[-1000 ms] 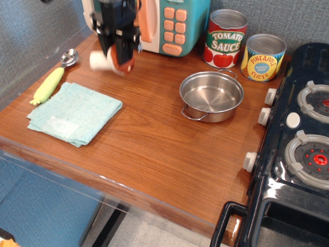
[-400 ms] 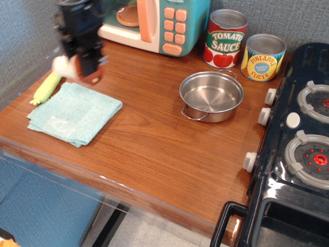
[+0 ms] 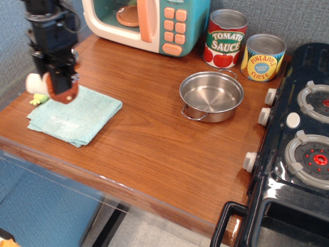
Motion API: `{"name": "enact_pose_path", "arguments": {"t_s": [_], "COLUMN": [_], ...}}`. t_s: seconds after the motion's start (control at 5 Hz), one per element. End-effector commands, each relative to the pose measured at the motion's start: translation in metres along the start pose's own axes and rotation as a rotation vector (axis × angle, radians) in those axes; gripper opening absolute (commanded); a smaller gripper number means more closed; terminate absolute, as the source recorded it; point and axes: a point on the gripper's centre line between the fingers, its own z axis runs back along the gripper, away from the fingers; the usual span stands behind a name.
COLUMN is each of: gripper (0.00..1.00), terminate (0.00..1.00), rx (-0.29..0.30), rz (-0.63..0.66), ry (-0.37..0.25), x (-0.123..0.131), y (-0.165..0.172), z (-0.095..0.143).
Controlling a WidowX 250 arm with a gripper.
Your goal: Put the mushroom on the blue rag.
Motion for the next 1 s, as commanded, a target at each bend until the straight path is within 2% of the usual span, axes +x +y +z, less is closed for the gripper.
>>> {"name": "enact_pose_path", "arguments": {"t_s": [0.0,0.2,0.4,0.6,0.8], "gripper": [1.0,1.0,1.0,1.0,1.0], "terminate": [0.0,0.0,0.0,0.0,1.0], "rx": [0.056,0.072,0.102,0.102,0.102], "rz": [-0.049,-0.038,0.013,0.013,0.013], "ry": [-0.073,-0.104,-0.099,-0.099,-0.099], "x": [-0.003,-0.007,-0.009,-0.009,-0.009], "y": [-0.002,-0.003,-0.002,-0.002,-0.002], "z": [0.029,0.04,0.044,0.044,0.044]}}
